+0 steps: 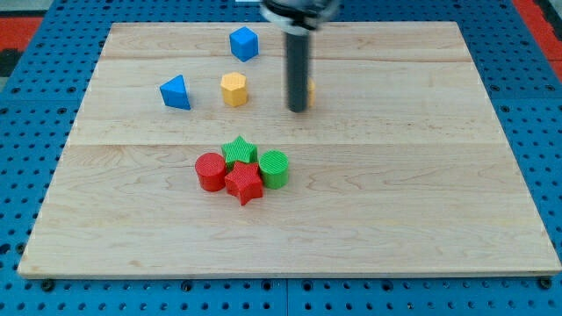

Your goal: Slide the green star to the top left

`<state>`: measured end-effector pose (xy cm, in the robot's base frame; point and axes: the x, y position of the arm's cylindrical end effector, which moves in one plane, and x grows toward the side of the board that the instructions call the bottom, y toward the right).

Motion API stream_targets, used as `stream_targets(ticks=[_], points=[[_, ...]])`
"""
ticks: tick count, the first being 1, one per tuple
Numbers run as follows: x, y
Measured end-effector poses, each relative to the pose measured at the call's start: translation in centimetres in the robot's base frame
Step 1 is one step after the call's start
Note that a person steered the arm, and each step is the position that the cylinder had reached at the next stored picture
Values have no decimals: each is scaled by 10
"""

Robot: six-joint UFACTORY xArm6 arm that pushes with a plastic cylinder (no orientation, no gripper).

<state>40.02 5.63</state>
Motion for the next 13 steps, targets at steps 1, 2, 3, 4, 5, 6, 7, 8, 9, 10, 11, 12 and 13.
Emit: stream_targets(ticks=[1, 2, 3, 4, 5, 6, 7, 8, 9, 10, 11, 12, 13], points=[[59, 17], [65, 8], [71, 6], [71, 1], [69, -30], [60, -122], [72, -134], [100, -141], [89, -214], [38, -232], [0, -247], [48, -255], [11, -280]])
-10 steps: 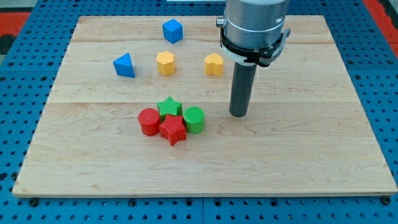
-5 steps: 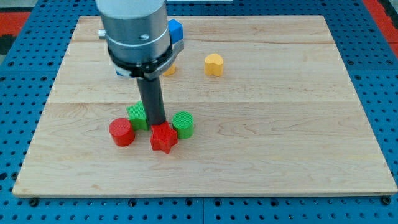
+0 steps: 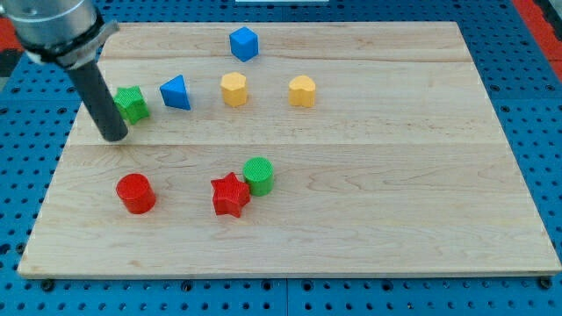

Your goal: Slide the green star to the top left

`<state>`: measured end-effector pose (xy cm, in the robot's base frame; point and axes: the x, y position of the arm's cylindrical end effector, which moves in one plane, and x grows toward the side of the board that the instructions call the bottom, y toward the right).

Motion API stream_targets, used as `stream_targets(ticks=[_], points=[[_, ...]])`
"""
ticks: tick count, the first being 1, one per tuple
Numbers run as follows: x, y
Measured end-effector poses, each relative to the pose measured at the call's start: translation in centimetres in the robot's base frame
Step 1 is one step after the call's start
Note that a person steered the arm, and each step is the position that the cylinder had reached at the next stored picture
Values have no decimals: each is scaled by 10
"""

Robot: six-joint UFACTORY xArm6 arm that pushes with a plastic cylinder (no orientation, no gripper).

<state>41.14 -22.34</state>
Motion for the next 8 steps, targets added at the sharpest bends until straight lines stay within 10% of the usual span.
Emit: stream_targets(ticks=[2, 3, 6, 8], points=[[-106, 14], [-56, 47], [-157, 38], [-138, 49]])
